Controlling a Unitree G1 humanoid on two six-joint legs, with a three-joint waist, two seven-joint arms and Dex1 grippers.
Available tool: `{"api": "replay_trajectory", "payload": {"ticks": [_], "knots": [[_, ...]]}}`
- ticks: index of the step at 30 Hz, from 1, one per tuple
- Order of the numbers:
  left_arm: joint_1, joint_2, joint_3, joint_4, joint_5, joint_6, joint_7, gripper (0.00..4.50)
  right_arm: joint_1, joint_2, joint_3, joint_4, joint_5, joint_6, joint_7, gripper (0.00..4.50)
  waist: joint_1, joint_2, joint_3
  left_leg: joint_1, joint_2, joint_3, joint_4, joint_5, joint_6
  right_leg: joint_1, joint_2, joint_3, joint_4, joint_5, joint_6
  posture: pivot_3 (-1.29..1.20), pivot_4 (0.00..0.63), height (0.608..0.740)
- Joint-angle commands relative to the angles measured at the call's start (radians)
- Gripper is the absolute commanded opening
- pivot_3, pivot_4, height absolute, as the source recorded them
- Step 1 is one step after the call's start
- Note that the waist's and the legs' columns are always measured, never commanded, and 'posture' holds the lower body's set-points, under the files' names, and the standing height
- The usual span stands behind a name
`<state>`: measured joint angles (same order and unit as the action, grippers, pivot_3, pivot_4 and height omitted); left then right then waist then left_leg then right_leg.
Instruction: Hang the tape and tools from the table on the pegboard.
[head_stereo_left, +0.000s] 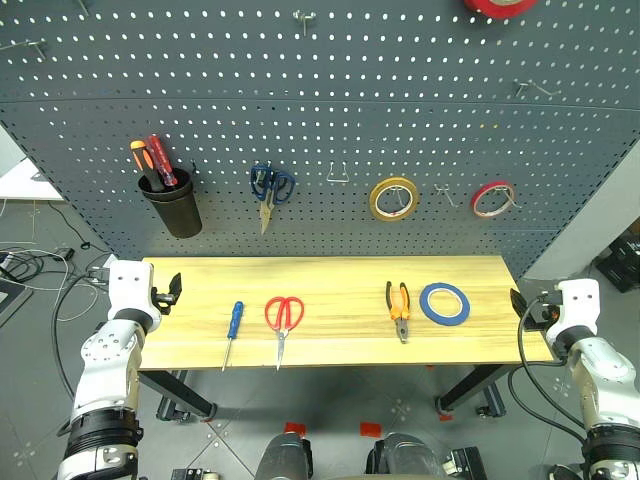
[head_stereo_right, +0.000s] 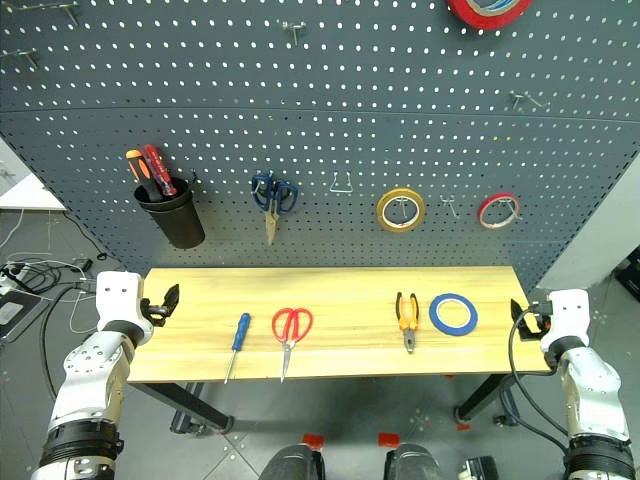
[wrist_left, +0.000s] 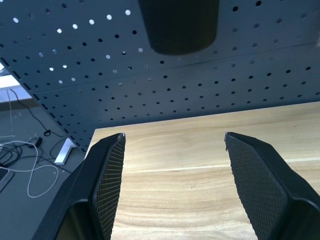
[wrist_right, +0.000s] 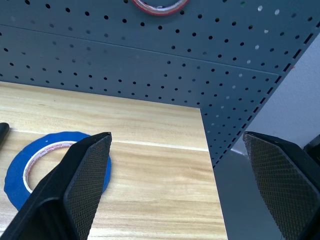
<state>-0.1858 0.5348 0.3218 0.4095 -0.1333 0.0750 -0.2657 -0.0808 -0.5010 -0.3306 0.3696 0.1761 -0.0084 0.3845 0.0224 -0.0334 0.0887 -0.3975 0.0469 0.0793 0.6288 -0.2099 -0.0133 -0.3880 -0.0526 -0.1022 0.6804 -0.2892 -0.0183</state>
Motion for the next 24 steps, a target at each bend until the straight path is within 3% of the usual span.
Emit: {"api": "replay_trajectory", "payload": {"ticks": [1,12,20,24], "knots": [[-0.018,0.007,0.029,-0.001,-0.009,-0.031,0.016,3.34,-0.005,-0.003,-0.002,-0.047,0.000,-0.013,-0.010,4.50,0.000,0.000,0.000,0.000,0.000,0.000,0.000,0.000,0.000,0.000,0.000,0.000,0.000,0.000,0.000,0.05,0.025,0.740],[0.047,-0.005,0.051,-0.069,-0.049,0.020,0.024,3.34,0.020,0.004,0.057,-0.147,0.007,0.040,0.040,4.50,-0.001,0.000,0.000,0.001,0.000,0.002,0.000,0.000,0.000,0.000,0.000,0.002,0.000,0.000,0.000,0.05,0.066,0.740],[0.144,-0.027,-0.116,-0.331,-0.019,0.131,-0.088,3.34,0.041,-0.059,0.239,-0.364,-0.092,0.256,0.107,4.50,0.002,0.002,0.036,0.002,0.000,0.003,0.000,-0.001,0.001,0.000,-0.001,0.004,0.000,0.001,0.001,-0.01,0.177,0.740],[0.130,-0.006,-0.238,-0.482,-0.036,0.239,-0.209,3.34,-0.008,-0.077,0.304,-0.397,-0.111,0.337,0.145,4.50,0.000,0.003,0.090,0.001,0.000,0.004,0.000,-0.001,0.001,-0.001,-0.001,0.006,0.000,0.001,0.002,-0.04,0.257,0.740]]}}
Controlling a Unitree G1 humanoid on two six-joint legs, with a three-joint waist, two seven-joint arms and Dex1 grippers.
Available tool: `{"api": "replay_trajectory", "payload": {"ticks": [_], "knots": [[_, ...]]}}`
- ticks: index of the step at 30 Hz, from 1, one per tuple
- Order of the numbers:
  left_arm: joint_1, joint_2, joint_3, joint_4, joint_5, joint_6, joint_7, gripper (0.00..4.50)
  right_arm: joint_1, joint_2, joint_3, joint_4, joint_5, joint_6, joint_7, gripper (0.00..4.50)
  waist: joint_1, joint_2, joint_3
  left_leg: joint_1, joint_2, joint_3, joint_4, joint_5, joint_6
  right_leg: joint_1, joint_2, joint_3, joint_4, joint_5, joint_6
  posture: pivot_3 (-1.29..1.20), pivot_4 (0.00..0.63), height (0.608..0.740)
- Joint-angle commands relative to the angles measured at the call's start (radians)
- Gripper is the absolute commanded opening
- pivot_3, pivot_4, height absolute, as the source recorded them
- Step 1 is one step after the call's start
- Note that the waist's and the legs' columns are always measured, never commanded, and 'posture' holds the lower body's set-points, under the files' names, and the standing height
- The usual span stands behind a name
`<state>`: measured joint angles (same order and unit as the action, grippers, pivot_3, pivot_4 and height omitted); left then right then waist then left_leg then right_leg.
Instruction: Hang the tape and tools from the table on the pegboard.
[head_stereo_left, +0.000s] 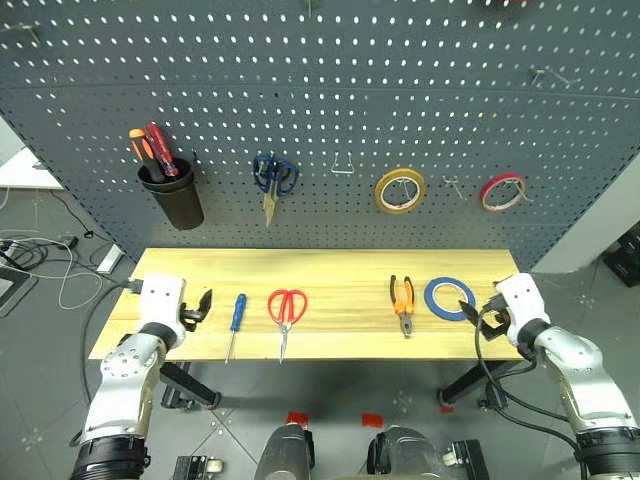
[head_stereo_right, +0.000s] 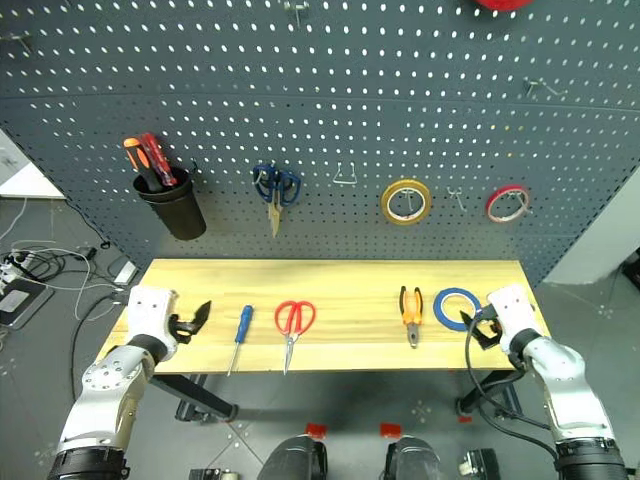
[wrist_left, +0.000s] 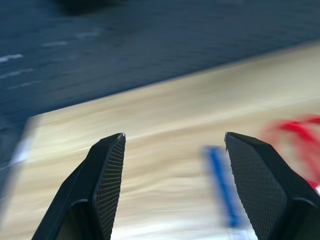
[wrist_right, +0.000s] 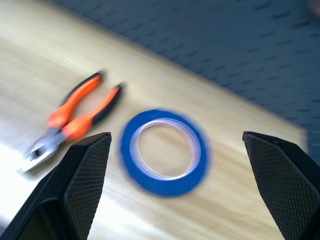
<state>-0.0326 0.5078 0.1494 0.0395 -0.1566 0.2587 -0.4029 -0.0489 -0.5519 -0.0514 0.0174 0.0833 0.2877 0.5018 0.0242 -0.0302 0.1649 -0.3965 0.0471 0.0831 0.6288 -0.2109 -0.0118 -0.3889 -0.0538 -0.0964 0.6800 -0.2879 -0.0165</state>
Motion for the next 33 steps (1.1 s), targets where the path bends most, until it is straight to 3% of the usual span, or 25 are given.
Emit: {"api": "replay_trajectory", "payload": {"ticks": [1,6,11,14,20,23,29,33], "knots": [[-0.035,0.030,-0.084,-0.135,-0.015,0.076,-0.098,3.34,-0.060,-0.034,0.035,-0.034,-0.024,0.050,0.038,4.50,-0.002,0.001,0.029,0.000,0.000,0.001,0.000,0.000,0.000,0.000,0.000,0.001,0.000,0.000,0.000,-0.05,0.283,0.740],[-0.119,0.052,-0.158,-0.205,-0.025,0.132,-0.197,3.34,-0.170,-0.071,0.089,0.059,-0.054,0.080,0.095,4.50,-0.006,0.000,0.094,-0.005,0.000,0.003,-0.001,0.000,0.001,-0.006,0.001,0.003,0.000,0.000,0.000,-0.06,0.343,0.740],[-0.179,0.100,-0.255,-0.261,0.004,0.092,-0.333,3.34,-0.285,-0.088,0.152,0.171,-0.074,0.135,0.180,4.50,-0.015,0.000,0.133,-0.009,0.000,0.005,-0.001,-0.004,0.003,-0.010,0.001,0.004,-0.001,-0.002,0.001,-0.05,0.386,0.740],[-0.202,0.129,-0.323,-0.296,0.028,0.037,-0.406,3.34,-0.363,-0.095,0.210,0.271,-0.104,0.124,0.244,4.50,-0.023,0.000,0.157,-0.019,0.000,0.005,0.000,-0.003,0.001,-0.019,0.000,0.004,-0.001,-0.001,0.000,-0.05,0.399,0.740],[-0.213,0.160,-0.384,-0.310,0.072,-0.078,-0.484,3.34,-0.461,-0.099,0.301,0.420,-0.177,0.091,0.317,4.50,-0.026,0.003,0.181,-0.020,-0.001,0.006,0.000,-0.004,0.001,-0.019,-0.001,0.003,-0.004,-0.002,0.001,-0.04,0.400,0.740],[-0.222,0.152,-0.393,-0.305,0.079,-0.098,-0.494,3.37,-0.488,-0.102,0.323,0.471,-0.200,0.094,0.351,3.88,-0.027,0.002,0.187,-0.020,-0.001,0.005,0.001,-0.004,0.001,-0.019,-0.001,0.003,-0.003,-0.002,0.002,-0.05,0.389,0.740],[-0.229,0.115,-0.403,-0.265,0.091,-0.150,-0.484,3.37,-0.497,-0.133,0.314,0.523,-0.245,0.060,0.325,1.86,-0.026,0.002,0.187,-0.020,-0.001,0.005,0.001,-0.004,0.001,-0.019,-0.001,0.002,-0.002,-0.002,0.002,-0.08,0.347,0.740],[-0.234,0.068,-0.384,-0.267,0.051,-0.123,-0.468,3.37,-0.362,-0.173,0.210,0.287,-0.247,0.034,0.200,0.68,-0.019,0.002,0.187,-0.021,-0.002,0.005,0.002,-0.004,0.001,-0.019,-0.002,0.001,-0.002,-0.002,0.002,-0.09,0.327,0.740]]}}
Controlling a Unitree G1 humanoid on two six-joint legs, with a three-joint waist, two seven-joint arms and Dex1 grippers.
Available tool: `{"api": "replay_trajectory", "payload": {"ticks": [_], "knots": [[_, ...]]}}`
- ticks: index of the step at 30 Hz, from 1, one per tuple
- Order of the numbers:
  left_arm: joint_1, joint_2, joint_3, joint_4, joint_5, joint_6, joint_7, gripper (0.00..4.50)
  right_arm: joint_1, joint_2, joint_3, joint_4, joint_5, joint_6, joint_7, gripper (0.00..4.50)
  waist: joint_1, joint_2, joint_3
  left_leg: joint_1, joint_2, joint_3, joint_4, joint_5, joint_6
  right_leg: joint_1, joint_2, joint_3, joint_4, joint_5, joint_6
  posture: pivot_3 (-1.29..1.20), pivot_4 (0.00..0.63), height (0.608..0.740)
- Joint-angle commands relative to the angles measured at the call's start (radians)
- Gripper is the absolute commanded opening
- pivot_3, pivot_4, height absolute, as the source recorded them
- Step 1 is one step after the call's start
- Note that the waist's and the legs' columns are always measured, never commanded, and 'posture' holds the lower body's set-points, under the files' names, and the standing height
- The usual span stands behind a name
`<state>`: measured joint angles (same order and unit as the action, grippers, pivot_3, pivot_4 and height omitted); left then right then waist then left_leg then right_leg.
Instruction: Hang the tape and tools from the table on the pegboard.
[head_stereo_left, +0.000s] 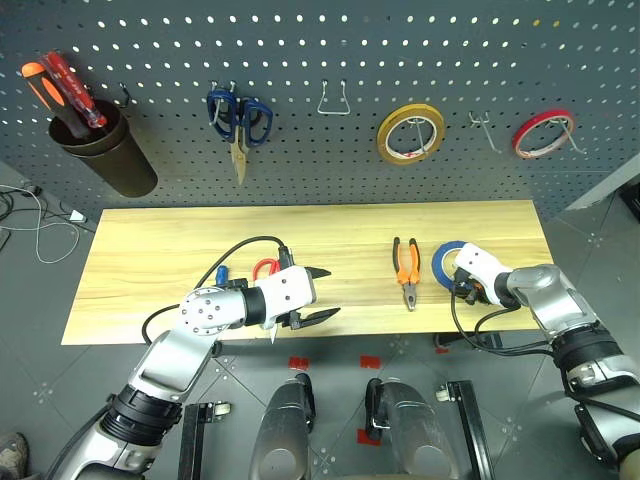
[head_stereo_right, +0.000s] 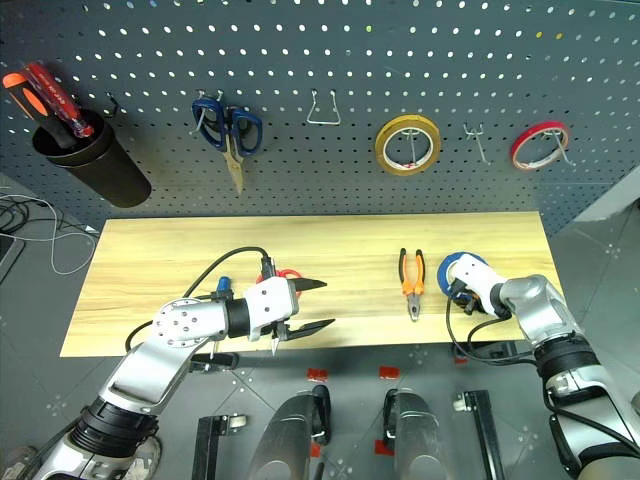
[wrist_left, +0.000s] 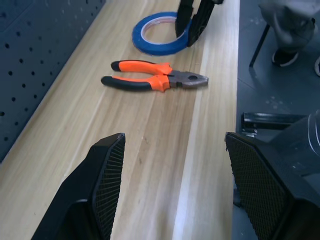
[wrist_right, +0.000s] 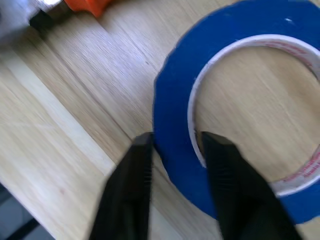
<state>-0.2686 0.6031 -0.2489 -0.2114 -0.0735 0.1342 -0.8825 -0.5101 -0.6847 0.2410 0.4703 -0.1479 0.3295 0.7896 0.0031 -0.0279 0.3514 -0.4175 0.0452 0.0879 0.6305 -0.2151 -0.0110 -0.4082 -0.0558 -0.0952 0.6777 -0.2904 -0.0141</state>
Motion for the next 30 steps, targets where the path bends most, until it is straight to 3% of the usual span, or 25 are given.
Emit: {"api": "replay_trajectory", "payload": {"ticks": [1,3,6,11,15,19,23,27,30], "knots": [[0.001,-0.039,0.022,-0.020,-0.044,0.010,0.015,3.37,0.147,-0.044,-0.115,-0.256,-0.015,0.004,-0.121,0.67,0.003,0.000,0.000,-0.001,0.000,0.000,0.000,0.000,0.000,0.000,0.000,0.000,0.000,0.000,0.001,-0.10,0.325,0.740],[0.002,-0.064,0.045,-0.034,-0.083,0.030,0.019,3.37,0.256,-0.025,-0.186,-0.453,-0.023,0.028,-0.201,0.67,-0.002,0.000,0.000,-0.002,0.000,0.000,0.000,0.000,0.000,-0.001,0.000,-0.001,0.000,0.000,0.001,-0.10,0.321,0.740],[0.008,-0.091,0.088,-0.061,-0.157,0.054,0.017,3.37,0.431,0.097,-0.284,-0.760,-0.032,-0.021,-0.370,0.67,-0.011,0.000,-0.002,-0.001,0.000,-0.001,0.000,0.000,-0.001,-0.001,0.000,-0.001,0.001,-0.002,0.004,-0.10,0.312,0.740],[-0.019,-0.118,0.126,-0.087,-0.224,0.114,0.040,3.37,0.534,0.187,-0.235,-0.986,-0.173,-0.194,-0.524,0.67,-0.031,0.000,-0.003,0.000,0.001,-0.001,0.000,0.000,-0.003,-0.001,0.001,0.000,0.002,-0.003,0.007,-0.10,0.303,0.740],[-0.051,-0.125,0.135,-0.088,-0.242,0.135,0.049,3.37,0.411,0.209,-0.255,-0.938,-0.158,-0.223,-0.548,0.67,-0.035,-0.002,-0.004,0.000,0.000,0.000,0.002,0.000,-0.003,-0.001,0.001,0.002,0.002,0.000,0.012,-0.10,0.291,0.740],[-0.079,-0.130,0.133,-0.082,-0.244,0.145,0.049,3.37,0.222,0.177,-0.306,-0.720,-0.078,-0.280,-0.521,0.67,-0.034,-0.003,-0.004,0.000,0.001,-0.001,0.006,0.001,-0.003,0.000,0.001,0.002,0.003,0.001,0.011,-0.09,0.287,0.740],[-0.091,-0.136,0.138,-0.084,-0.252,0.158,0.054,3.37,0.036,0.164,-0.302,-0.475,0.018,-0.360,-0.440,0.67,-0.033,-0.003,-0.004,0.000,0.001,-0.001,0.009,0.001,-0.002,0.001,0.001,0.001,0.004,0.002,0.008,-0.08,0.287,0.740],[-0.091,-0.140,0.134,-0.075,-0.246,0.162,0.059,3.37,-0.038,0.205,-0.299,-0.375,0.134,-0.342,-0.347,0.67,-0.033,-0.003,-0.004,-0.001,0.001,-0.001,0.009,0.000,-0.001,0.001,0.001,0.001,0.002,0.004,0.005,-0.08,0.288,0.740],[-0.071,-0.125,0.130,-0.058,-0.228,0.152,0.057,3.37,-0.015,0.229,-0.295,-0.388,0.157,-0.278,-0.338,1.59,-0.032,-0.003,-0.004,-0.002,0.001,-0.001,0.008,0.000,-0.001,0.001,0.001,-0.001,0.002,0.004,0.005,-0.07,0.291,0.740]]}}
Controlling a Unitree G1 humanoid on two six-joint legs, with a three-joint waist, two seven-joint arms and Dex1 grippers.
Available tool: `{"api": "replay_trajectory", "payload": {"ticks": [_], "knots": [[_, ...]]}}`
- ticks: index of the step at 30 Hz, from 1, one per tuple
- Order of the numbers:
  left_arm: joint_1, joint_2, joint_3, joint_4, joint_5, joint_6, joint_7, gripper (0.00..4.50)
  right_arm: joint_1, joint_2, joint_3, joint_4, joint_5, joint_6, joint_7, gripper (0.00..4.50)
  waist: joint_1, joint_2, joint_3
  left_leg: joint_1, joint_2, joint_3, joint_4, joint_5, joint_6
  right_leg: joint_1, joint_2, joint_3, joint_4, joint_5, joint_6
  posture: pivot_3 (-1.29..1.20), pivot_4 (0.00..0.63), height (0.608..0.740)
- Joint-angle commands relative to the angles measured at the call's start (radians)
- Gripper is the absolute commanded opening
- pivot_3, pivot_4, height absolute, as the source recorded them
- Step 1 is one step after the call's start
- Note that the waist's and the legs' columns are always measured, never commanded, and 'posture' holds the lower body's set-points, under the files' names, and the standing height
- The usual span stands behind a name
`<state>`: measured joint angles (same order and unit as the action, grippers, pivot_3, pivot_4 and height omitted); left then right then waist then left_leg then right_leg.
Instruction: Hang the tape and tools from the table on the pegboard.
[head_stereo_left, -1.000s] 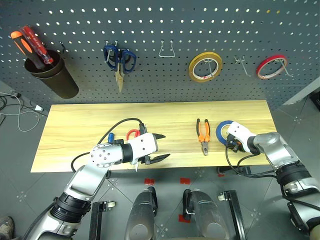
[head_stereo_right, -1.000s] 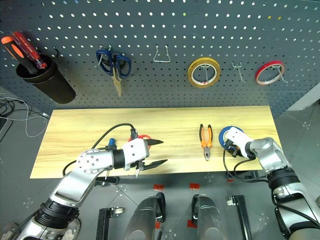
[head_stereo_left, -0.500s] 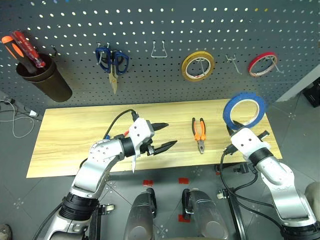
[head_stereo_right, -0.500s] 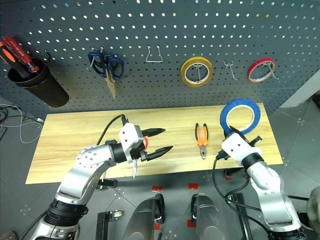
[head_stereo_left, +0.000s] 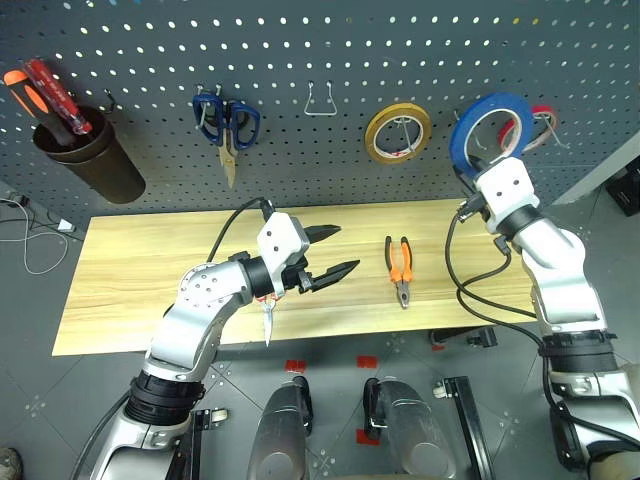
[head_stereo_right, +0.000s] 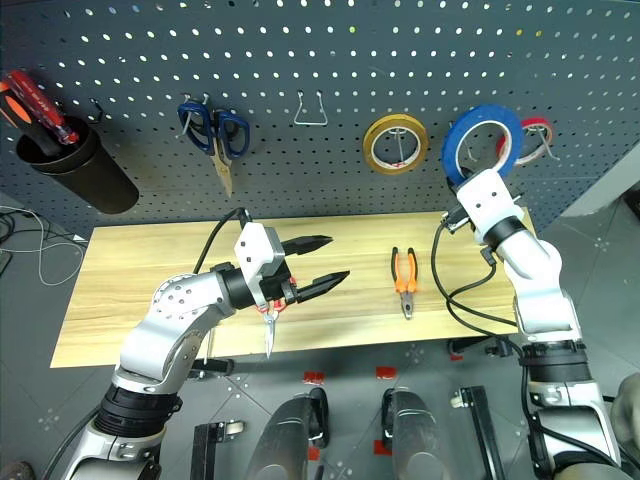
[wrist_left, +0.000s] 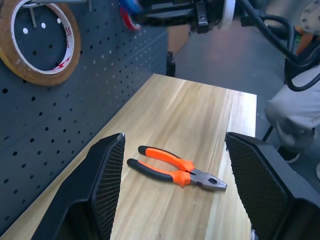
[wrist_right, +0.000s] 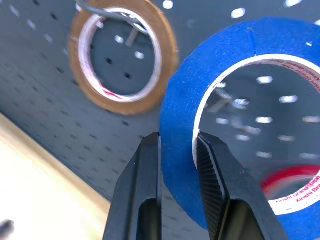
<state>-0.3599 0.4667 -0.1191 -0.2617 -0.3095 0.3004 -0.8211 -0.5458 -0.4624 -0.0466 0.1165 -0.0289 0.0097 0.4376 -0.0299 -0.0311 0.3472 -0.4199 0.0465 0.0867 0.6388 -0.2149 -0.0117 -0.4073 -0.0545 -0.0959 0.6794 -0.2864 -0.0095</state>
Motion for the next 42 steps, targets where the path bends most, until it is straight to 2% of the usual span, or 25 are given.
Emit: {"api": "replay_trajectory", "payload": {"ticks": [1,6,8,9,12,14,16,19,23,27,32,36,42], "knots": [[0.030,0.021,0.001,0.002,0.017,-0.021,-0.008,3.37,0.051,0.010,0.002,-0.061,0.028,0.066,0.009,1.94,0.001,0.000,0.000,0.000,0.000,0.000,0.000,0.000,0.000,0.000,0.000,0.000,0.000,0.000,0.000,-0.07,0.291,0.740],[0.085,0.104,-0.009,0.060,0.093,-0.117,-0.053,3.37,0.212,0.058,0.048,-0.249,0.006,0.284,-0.036,3.69,0.002,0.000,0.000,0.000,0.000,-0.001,0.001,0.000,0.000,0.000,-0.001,0.000,0.001,0.000,0.000,-0.08,0.304,0.740],[0.117,0.162,-0.013,0.095,0.130,-0.177,-0.095,3.37,0.286,0.124,0.072,-0.357,0.018,0.449,-0.085,4.38,0.000,0.000,0.000,0.000,0.000,-0.001,0.001,0.000,0.000,0.000,-0.001,0.000,0.001,0.000,0.000,-0.08,0.311,0.740],[0.135,0.201,-0.016,0.118,0.155,-0.216,-0.121,3.37,0.318,0.176,0.083,-0.414,0.036,0.543,-0.115,4.47,-0.002,0.001,0.000,0.000,0.001,-0.001,0.001,0.000,0.000,0.000,0.000,0.000,0.002,0.000,0.000,-0.07,0.318,0.740],[0.172,0.297,-0.030,0.176,0.216,-0.327,-0.186,3.37,0.323,0.320,0.085,-0.488,0.052,0.763,-0.211,4.47,-0.009,0.001,0.000,0.001,0.003,0.000,0.000,0.000,0.000,-0.001,0.001,0.001,0.003,0.000,0.000,-0.07,0.324,0.740],[0.193,0.337,-0.032,0.203,0.232,-0.370,-0.215,3.37,0.258,0.409,0.074,-0.451,0.009,0.936,-0.312,4.47,-0.006,0.001,0.000,0.001,0.002,0.000,-0.002,0.000,-0.001,-0.003,0.000,0.002,0.003,0.000,0.000,-0.06,0.326,0.740],[0.212,0.355,-0.029,0.208,0.232,-0.393,-0.232,3.37,0.200,0.451,0.069,-0.396,-0.018,1.034,-0.371,4.47,-0.002,0.001,0.000,0.001,0.001,0.001,-0.002,0.000,-0.001,-0.003,-0.001,0.002,0.002,0.000,0.000,-0.05,0.326,0.740],[0.241,0.367,-0.037,0.205,0.255,-0.451,-0.241,3.37,0.118,0.484,0.024,-0.281,-0.016,1.073,-0.424,4.47,0.007,0.000,0.000,0.000,0.001,0.001,-0.002,0.000,-0.001,-0.004,-0.001,0.002,0.002,0.000,-0.001,-0.04,0.326,0.740],[0.265,0.350,-0.034,0.180,0.241,-0.438,-0.236,3.37,0.010,0.474,-0.013,-0.093,-0.024,1.036,-0.479,4.47,0.012,0.001,0.000,-0.002,0.001,0.001,-0.002,0.000,-0.001,-0.005,-0.001,0.001,0.001,0.002,-0.003,-0.02,0.323,0.740],[0.274,0.336,-0.038,0.189,0.249,-0.452,-0.226,3.37,-0.072,0.473,-0.046,0.049,-0.001,1.023,-0.474,4.47,0.009,0.000,0.000,-0.009,0.001,0.003,-0.002,0.000,-0.001,-0.013,-0.001,0.002,0.002,0.002,-0.003,-0.01,0.318,0.740],[0.269,0.320,-0.038,0.207,0.251,-0.462,-0.224,3.37,-0.152,0.470,-0.052,0.171,0.032,1.034,-0.440,4.47,-0.002,0.000,-0.001,-0.009,0.001,0.003,-0.002,0.000,0.000,-0.013,-0.001,0.002,0.002,0.002,-0.003,-0.02,0.313,0.740],[0.262,0.307,-0.039,0.214,0.251,-0.462,-0.224,3.37,-0.173,0.454,-0.020,0.184,0.019,1.033,-0.430,4.47,-0.001,0.000,-0.001,-0.009,0.001,0.003,-0.002,0.000,0.000,-0.013,-0.001,0.002,0.002,0.002,-0.003,-0.02,0.313,0.740],[0.261,0.296,-0.040,0.218,0.255,-0.463,-0.218,3.37,-0.126,0.434,0.032,0.085,0.016,1.079,-0.419,4.47,0.000,0.000,-0.001,-0.011,0.001,0.003,-0.002,0.000,0.000,-0.014,-0.001,0.002,0.002,0.002,-0.003,-0.03,0.307,0.740]]}}
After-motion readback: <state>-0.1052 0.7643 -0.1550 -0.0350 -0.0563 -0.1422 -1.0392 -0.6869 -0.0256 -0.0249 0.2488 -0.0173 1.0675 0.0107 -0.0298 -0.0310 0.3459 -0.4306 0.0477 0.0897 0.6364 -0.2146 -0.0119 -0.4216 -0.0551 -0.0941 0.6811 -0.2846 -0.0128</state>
